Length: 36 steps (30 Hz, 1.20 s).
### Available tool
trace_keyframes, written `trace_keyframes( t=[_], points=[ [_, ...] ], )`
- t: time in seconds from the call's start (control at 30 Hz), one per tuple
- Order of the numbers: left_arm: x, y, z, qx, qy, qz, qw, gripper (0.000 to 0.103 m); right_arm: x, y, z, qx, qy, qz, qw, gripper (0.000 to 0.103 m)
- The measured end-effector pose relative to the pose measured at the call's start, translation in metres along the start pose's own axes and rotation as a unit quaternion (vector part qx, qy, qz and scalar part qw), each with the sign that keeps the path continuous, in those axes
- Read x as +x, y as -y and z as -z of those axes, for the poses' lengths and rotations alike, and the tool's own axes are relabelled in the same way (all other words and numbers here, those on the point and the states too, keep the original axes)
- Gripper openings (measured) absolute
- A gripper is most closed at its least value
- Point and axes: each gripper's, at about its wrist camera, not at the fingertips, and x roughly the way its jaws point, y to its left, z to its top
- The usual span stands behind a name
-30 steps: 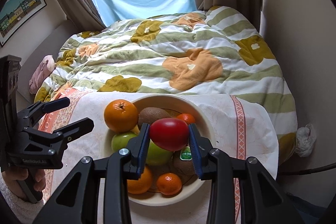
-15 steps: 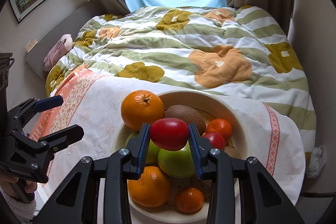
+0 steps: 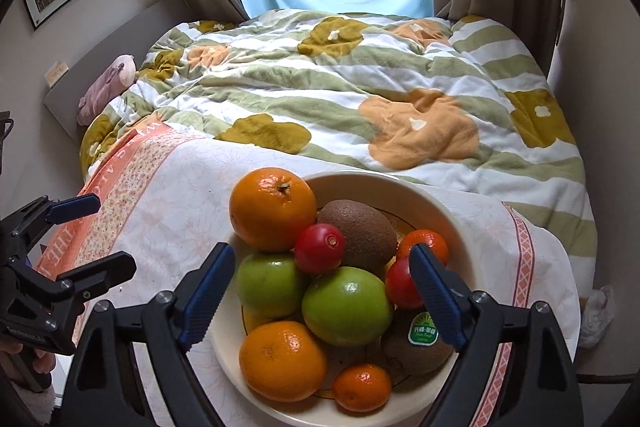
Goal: Organize fruits
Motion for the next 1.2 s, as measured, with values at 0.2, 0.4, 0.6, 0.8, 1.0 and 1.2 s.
trace_keyframes(
  t=[0.2, 0.4, 0.6, 0.8, 1.0, 1.2],
  points=[
    [-0.040, -0.009, -0.003, 0.013, 0.029, 0.010, 0.9995, 0.103, -0.047, -0.020, -0.003, 0.015, 0.033, 0.031, 0.999, 0.087],
    [-0.098, -0.019, -0.002, 0.021, 0.068, 0.016, 0.9974, 0.103, -0.105, -0.050, 0.003, 0.038, 0.068, 0.061, 0.995, 0.087],
    [-0.155, -0.029, 0.015, 0.017, 0.099, -0.003, 0.9949, 0.103, -0.152, -0.087, 0.022, 0.046, 0.088, 0.090, 0.991, 0.103],
    [-0.194, -0.036, 0.041, 0.017, 0.117, -0.036, 0.9924, 0.103, -0.180, -0.110, 0.047, 0.076, 0.090, 0.117, 0.986, 0.103],
    [-0.212, -0.046, 0.068, 0.001, 0.117, -0.035, 0.9926, 0.103, -0.192, -0.128, 0.072, 0.088, 0.084, 0.141, 0.983, 0.103],
    [-0.221, -0.049, 0.076, 0.002, 0.127, -0.033, 0.9914, 0.103, -0.201, -0.135, 0.082, 0.095, 0.094, 0.146, 0.980, 0.103]
  ],
)
